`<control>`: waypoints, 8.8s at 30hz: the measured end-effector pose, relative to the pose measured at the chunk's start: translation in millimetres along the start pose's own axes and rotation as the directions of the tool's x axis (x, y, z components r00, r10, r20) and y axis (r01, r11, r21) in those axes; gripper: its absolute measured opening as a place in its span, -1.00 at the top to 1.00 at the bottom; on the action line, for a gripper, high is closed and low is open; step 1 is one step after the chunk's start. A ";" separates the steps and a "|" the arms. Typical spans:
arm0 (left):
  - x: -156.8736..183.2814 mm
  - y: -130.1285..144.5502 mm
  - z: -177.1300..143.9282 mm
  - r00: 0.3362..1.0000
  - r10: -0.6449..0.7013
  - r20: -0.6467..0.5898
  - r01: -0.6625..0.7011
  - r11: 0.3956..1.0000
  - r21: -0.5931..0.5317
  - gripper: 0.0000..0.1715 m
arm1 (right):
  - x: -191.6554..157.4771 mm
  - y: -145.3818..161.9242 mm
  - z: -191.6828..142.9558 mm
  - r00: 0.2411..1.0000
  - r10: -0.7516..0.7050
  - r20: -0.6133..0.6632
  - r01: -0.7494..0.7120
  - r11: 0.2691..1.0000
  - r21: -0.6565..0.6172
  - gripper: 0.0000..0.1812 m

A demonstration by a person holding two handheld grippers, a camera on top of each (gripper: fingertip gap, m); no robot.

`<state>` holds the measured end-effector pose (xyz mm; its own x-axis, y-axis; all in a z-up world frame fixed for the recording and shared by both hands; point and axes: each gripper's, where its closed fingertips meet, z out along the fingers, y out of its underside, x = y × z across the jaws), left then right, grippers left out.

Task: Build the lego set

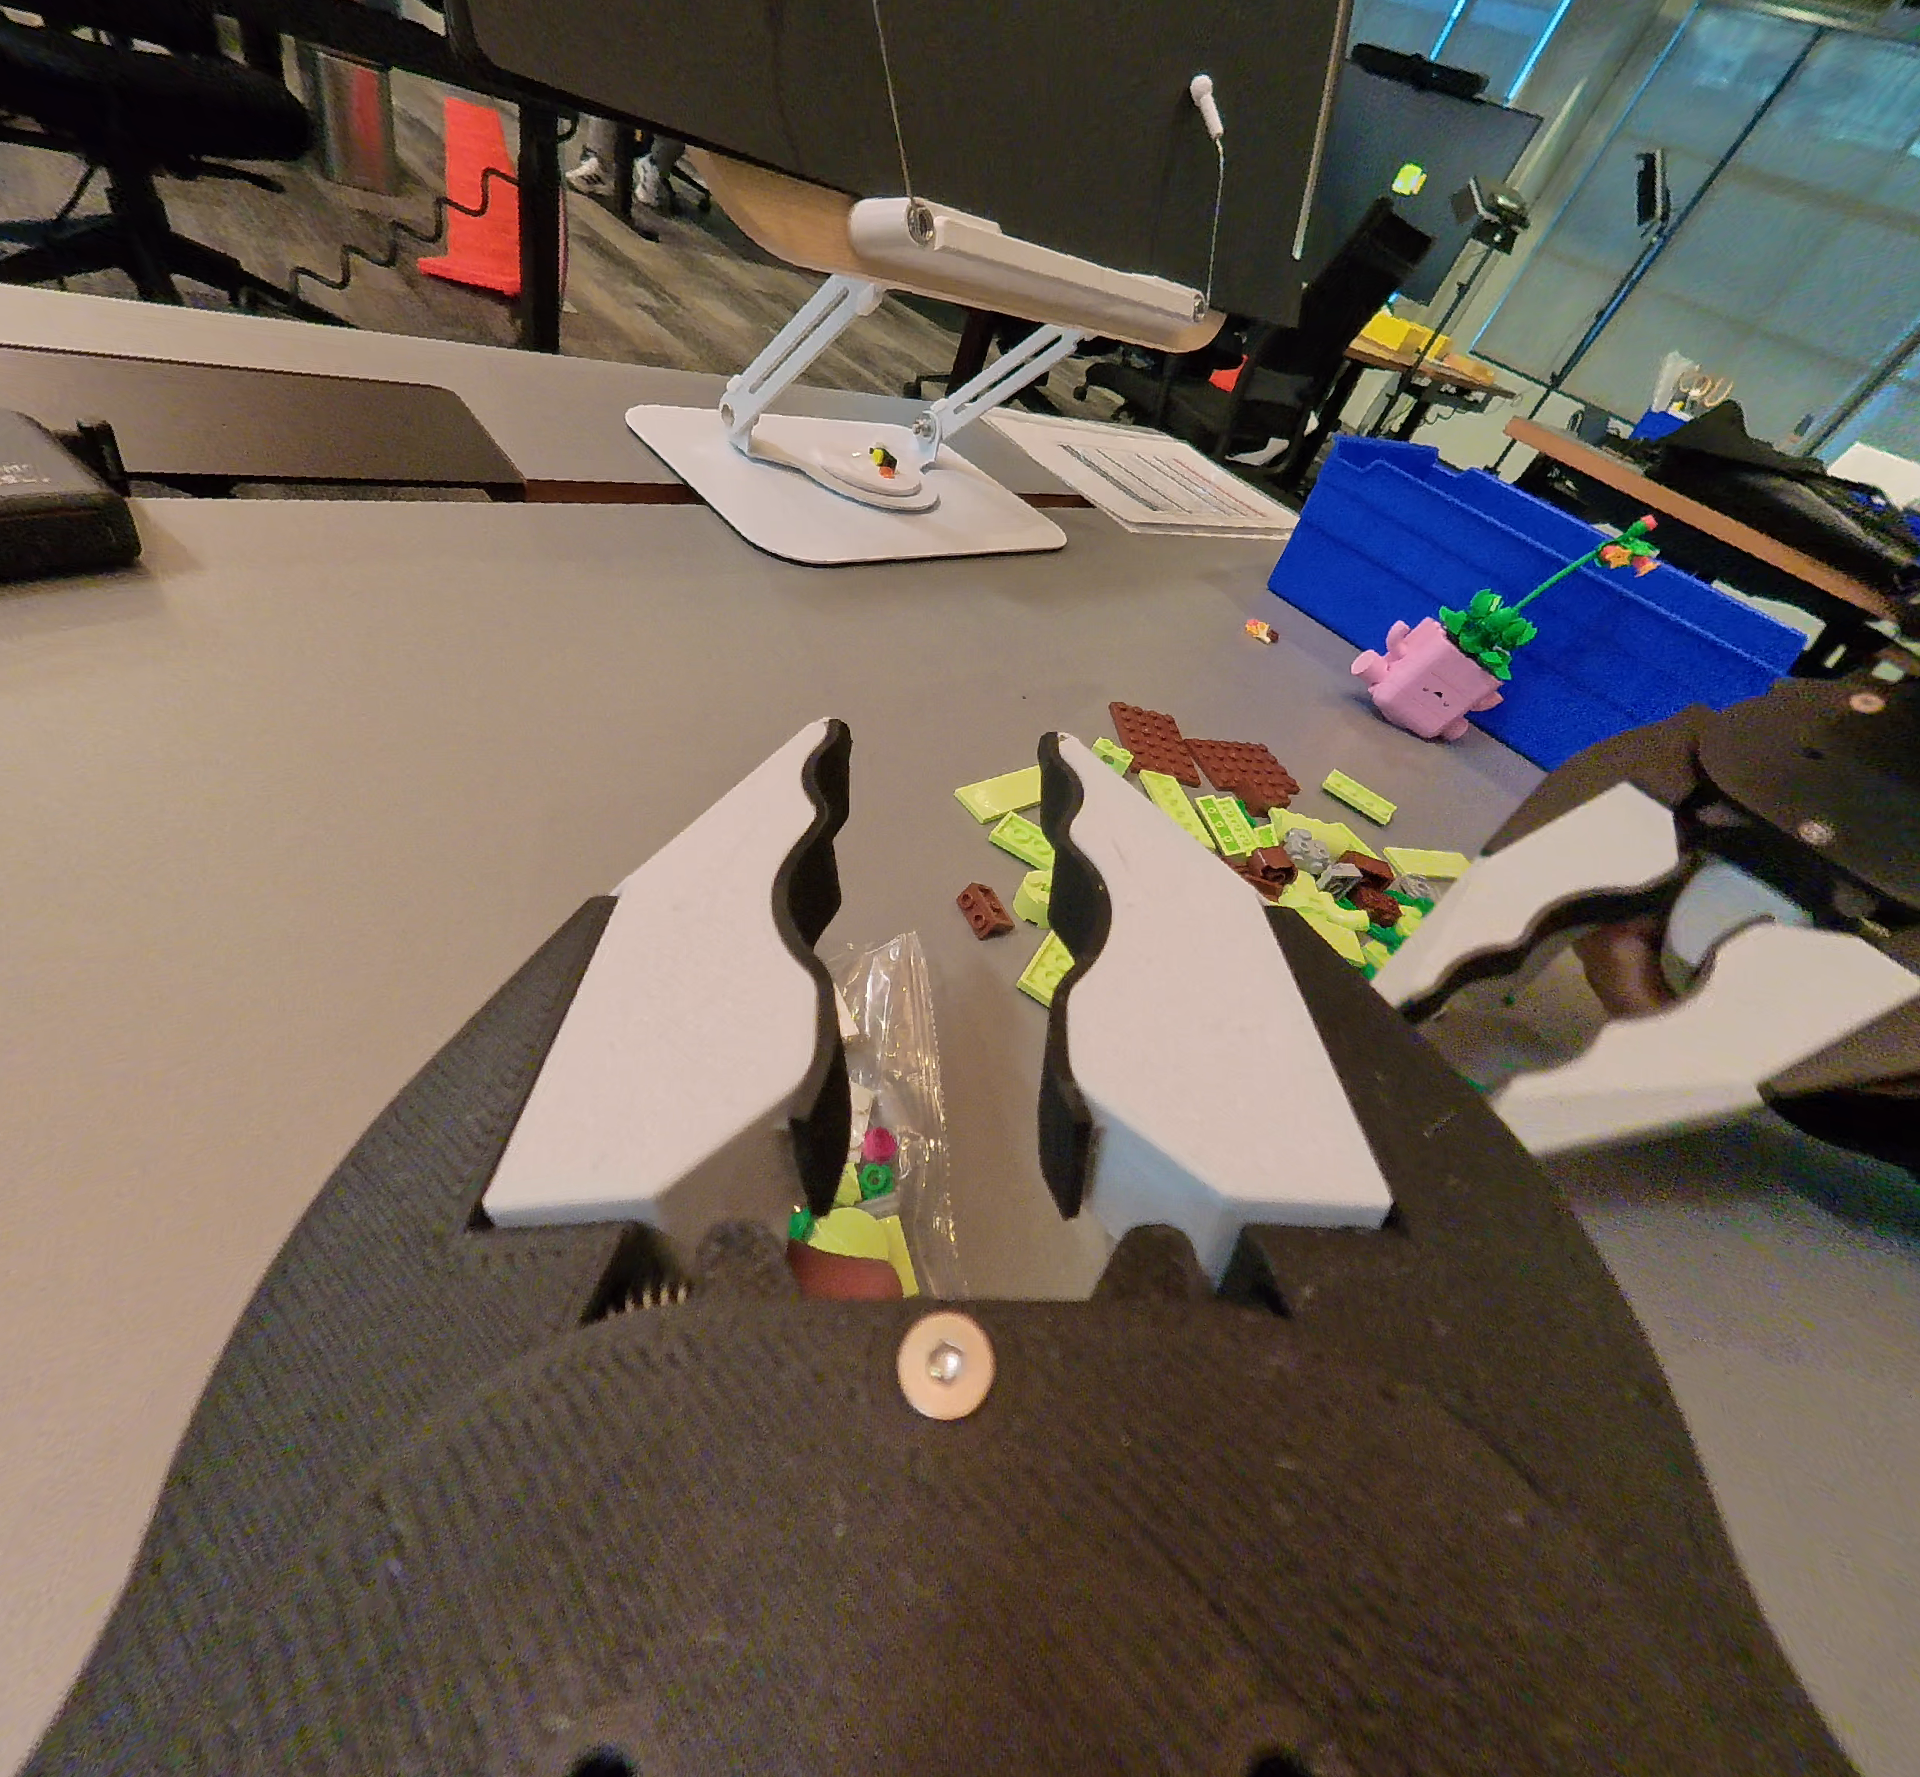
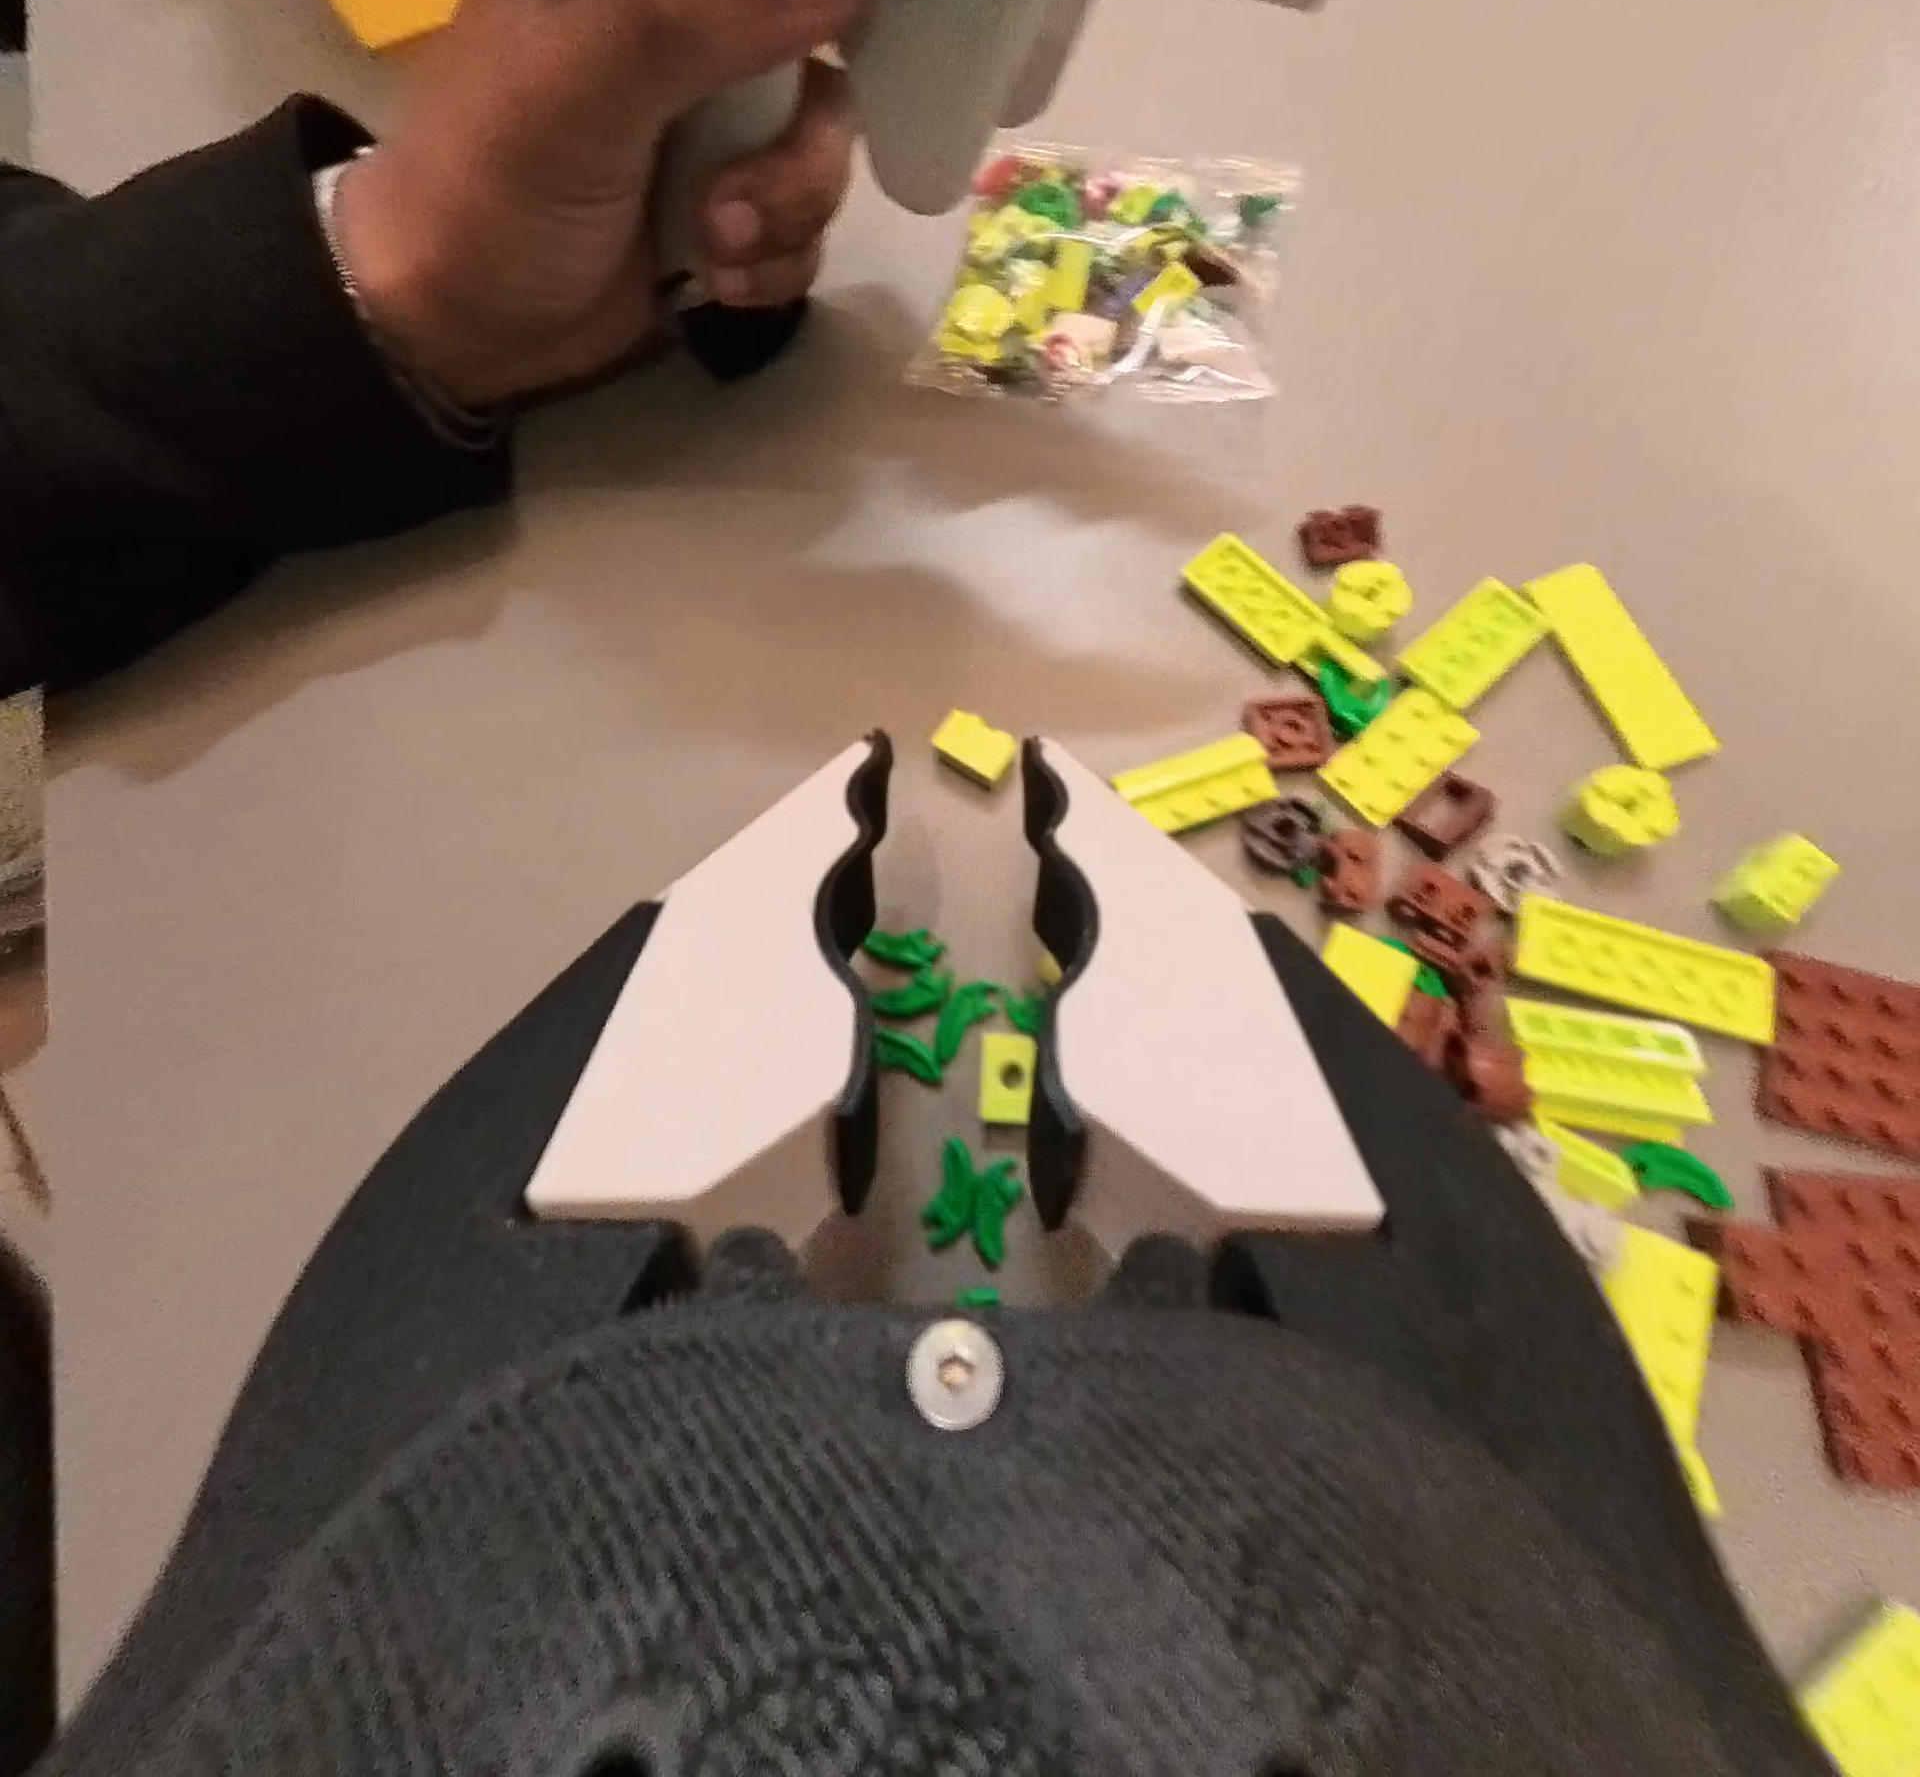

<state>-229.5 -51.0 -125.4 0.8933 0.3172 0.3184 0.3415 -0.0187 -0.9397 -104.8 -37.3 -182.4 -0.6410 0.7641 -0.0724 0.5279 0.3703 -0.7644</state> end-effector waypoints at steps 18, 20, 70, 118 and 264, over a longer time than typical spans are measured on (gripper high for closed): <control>1.3 0.1 -0.8 1.000 -0.002 -0.006 0.002 1.000 0.001 0.60 | 5.0 9.0 28.0 0.986 -0.162 -0.030 0.156 0.977 -0.145 0.83; 1.3 0.2 -0.9 1.000 -0.002 -0.006 0.002 1.000 0.001 0.60 | 8.7 8.0 27.5 0.981 -0.183 -0.059 0.172 0.973 -0.151 0.88; 144.7 -15.4 -43.9 0.269 -0.416 -0.869 0.397 0.870 -0.293 0.78 | -26.3 -101.4 -72.3 0.840 -0.388 -0.381 0.528 0.749 0.400 0.91; 88.1 21.0 6.7 0.890 0.407 -0.205 -0.419 0.908 -0.017 0.73 | 69.4 24.2 -35.7 0.903 0.394 -0.170 -0.390 0.919 0.053 0.93; -3.7 13.3 -31.3 0.994 -0.042 0.105 0.049 0.997 -0.060 0.65 | -44.6 -144.6 -38.4 0.985 -0.145 -0.090 0.171 0.858 0.485 0.84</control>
<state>-219.1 -82.1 -135.2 0.8425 0.4156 0.3428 0.4016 -0.0605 -0.9138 -131.1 -104.7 -44.0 -0.6577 0.7469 0.0975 0.0728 0.1919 -0.9787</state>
